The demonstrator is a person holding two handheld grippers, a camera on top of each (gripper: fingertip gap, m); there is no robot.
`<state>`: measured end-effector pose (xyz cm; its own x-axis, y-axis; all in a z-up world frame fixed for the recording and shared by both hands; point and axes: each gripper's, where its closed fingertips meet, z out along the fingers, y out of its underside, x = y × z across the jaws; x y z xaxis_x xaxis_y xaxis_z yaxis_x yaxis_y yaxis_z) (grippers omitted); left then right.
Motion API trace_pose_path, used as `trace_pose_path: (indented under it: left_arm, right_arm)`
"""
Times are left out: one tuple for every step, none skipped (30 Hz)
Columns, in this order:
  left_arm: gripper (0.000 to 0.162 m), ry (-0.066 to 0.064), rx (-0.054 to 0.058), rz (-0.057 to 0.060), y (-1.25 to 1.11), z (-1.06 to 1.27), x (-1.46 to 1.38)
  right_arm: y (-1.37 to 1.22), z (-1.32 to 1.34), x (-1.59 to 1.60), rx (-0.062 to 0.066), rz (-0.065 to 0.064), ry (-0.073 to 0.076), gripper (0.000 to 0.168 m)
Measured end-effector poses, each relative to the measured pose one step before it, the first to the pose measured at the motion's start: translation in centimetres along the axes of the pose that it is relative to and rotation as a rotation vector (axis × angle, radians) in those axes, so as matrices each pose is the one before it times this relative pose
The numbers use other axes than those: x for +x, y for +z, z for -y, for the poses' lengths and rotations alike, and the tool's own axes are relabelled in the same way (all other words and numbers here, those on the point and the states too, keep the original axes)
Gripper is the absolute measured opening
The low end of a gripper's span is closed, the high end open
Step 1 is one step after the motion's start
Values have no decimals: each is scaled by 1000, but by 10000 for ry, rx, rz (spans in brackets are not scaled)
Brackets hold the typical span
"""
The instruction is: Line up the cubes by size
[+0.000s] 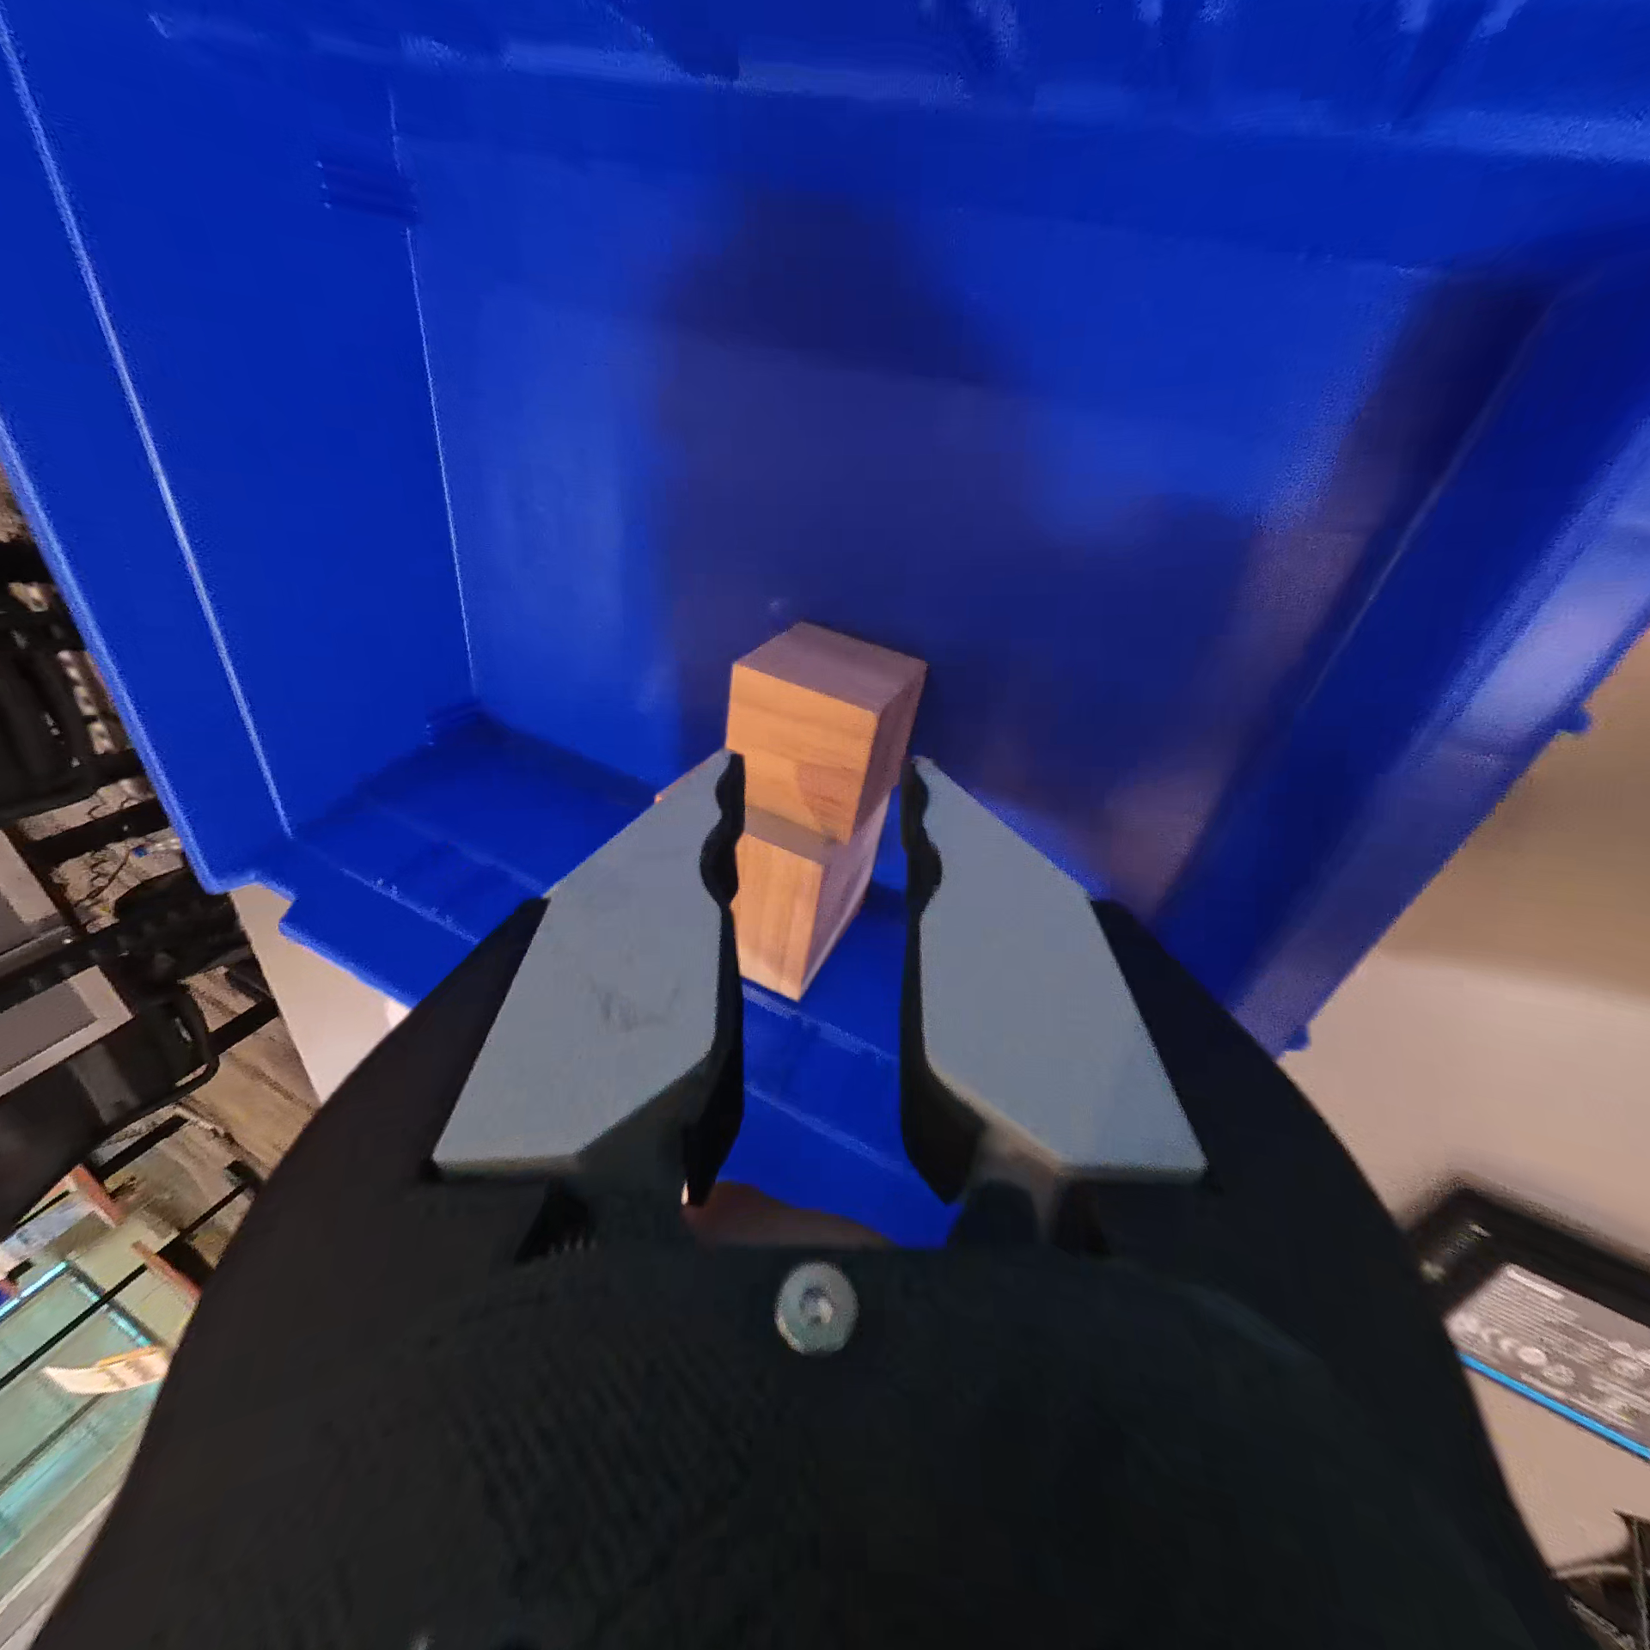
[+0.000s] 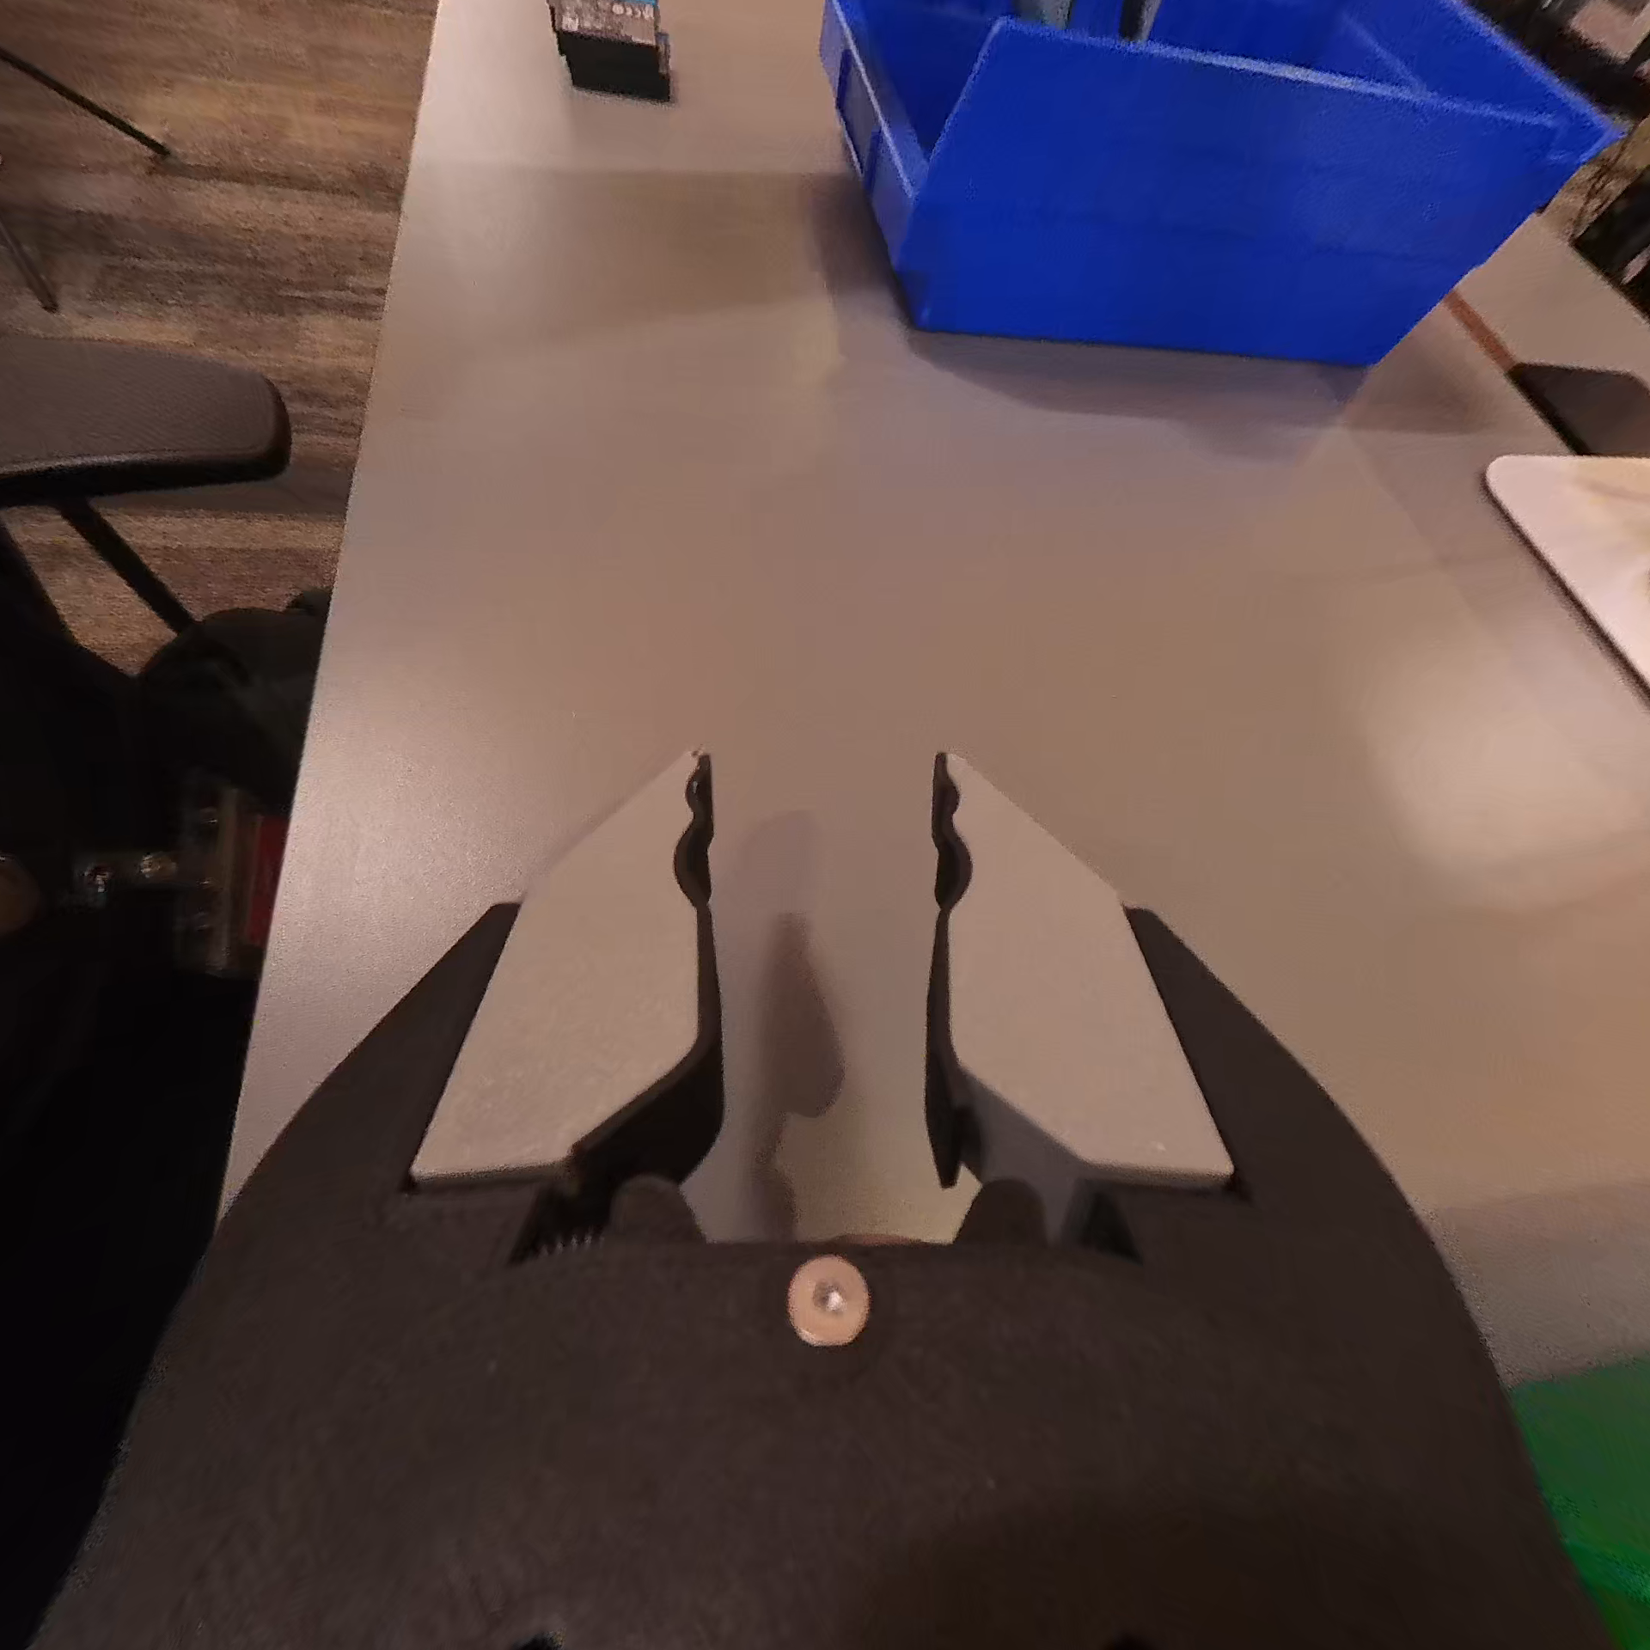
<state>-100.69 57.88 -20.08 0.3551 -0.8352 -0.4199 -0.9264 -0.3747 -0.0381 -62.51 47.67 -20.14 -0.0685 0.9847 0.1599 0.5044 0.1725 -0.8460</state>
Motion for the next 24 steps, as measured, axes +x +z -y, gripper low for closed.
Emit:
trace_pose_path:
  left_arm:
    - [33,-3,95,-110,312,181,-135]
    - [33,59,56,-88,314,132,-110]
    - [33,110,-74,-109,386,-62,-48]
    - [35,115,-171,-175,466,-206,110]
    - [39,119,-230,-174,512,-293,137]
    - [45,114,-236,-70,506,-297,-11]
    - [54,99,-92,53,359,-40,-227]
    - [56,-8,-80,-33,297,20,-130]
    - [60,-37,-155,-117,371,-63,25]
    - [62,37,-202,-116,463,-143,137]
    - [65,90,-178,-124,484,-133,214]
    - [60,16,34,-138,210,139,162]
    - [57,-91,220,39,3,358,-170]
    - [54,-33,140,61,29,166,-107]
    - [53,40,110,25,-24,25,12]
    - [53,-36,116,58,-37,15,6]
    - [53,-57,110,79,-38,27,0]
    - [53,-44,130,114,-51,27,11]
    - [52,-70,142,114,-51,72,12]
    - [52,-101,149,109,-56,74,-3]
    - [52,-81,139,107,-61,67,-2]
    - [52,-49,104,103,-89,70,-11]
    - [52,-41,104,112,-167,125,-55]
    - [52,-95,236,93,-255,349,-84]
  right_arm:
    - [82,-118,-6,-94,98,128,48]
    - [0,114,-111,29,119,111,50]
    - [-97,294,-264,146,176,74,50]
    - [-138,324,-245,179,137,41,49]
    - [-161,266,-88,148,47,44,49]
    - [-162,194,-76,115,66,56,48]
    - [-181,137,-6,83,50,69,48]
    - [-167,118,146,81,-28,62,47]
    - [-163,123,124,92,-10,56,46]
    - [-129,170,5,117,70,84,46]
    - [-81,150,-30,116,107,117,45]
    - [-43,42,12,57,75,122,44]
    - [-20,-64,150,-4,-11,86,43]
    - [-6,-152,192,-54,-59,41,43]
    - [3,-153,154,-60,-52,24,43]
    - [8,-85,58,-19,-5,24,42]
    - [8,-32,31,-2,6,28,41]
    - [31,-30,-5,-10,13,26,41]
    - [49,-17,-66,-18,48,19,41]
    - [60,8,-90,-10,59,4,41]
    - [90,0,-107,-11,53,-12,41]
    - [86,-75,-90,-48,43,-15,40]
    - [103,-134,-29,-82,2,-16,40]
    - [82,-123,14,-62,-32,-29,40]
